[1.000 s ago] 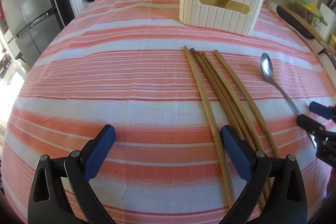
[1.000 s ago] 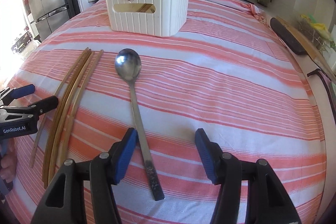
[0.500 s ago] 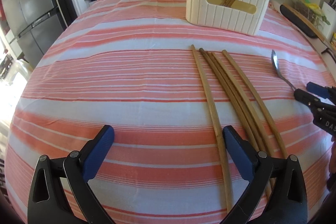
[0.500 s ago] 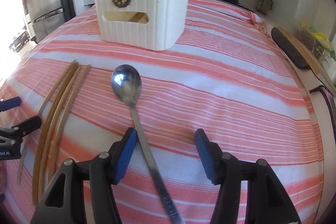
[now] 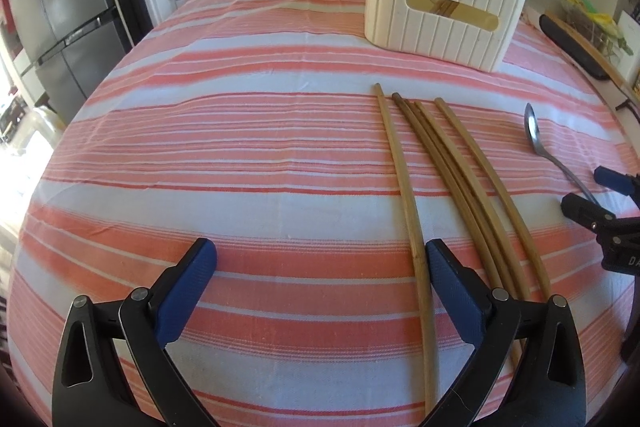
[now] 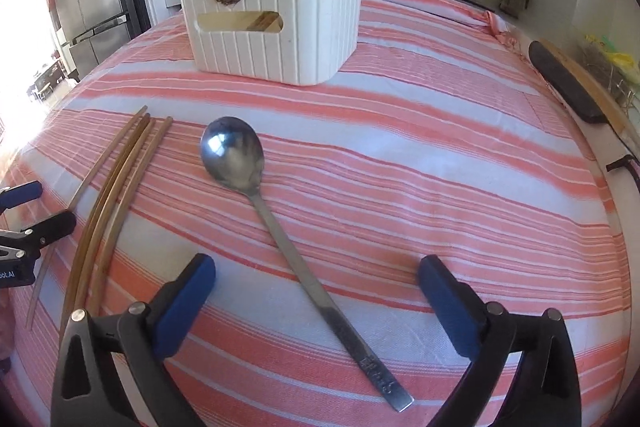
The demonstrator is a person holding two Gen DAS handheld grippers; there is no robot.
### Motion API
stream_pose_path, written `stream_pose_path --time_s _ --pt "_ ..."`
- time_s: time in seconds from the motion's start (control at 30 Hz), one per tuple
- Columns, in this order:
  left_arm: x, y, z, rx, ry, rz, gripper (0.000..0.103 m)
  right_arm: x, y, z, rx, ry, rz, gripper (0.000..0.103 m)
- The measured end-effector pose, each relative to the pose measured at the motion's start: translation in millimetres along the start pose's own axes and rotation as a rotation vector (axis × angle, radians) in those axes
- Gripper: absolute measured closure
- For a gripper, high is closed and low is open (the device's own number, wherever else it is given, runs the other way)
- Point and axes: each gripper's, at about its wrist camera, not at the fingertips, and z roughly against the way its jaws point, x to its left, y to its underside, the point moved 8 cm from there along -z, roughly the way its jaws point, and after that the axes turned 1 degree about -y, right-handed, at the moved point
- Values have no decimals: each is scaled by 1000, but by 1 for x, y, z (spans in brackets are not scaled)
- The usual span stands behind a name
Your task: Organize utensils
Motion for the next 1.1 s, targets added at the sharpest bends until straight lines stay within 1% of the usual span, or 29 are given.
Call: stream_pose_path --time_s 1.1 --pt "1 -3 -1 0 -10 7 0 2 1 1 0 5 4 0"
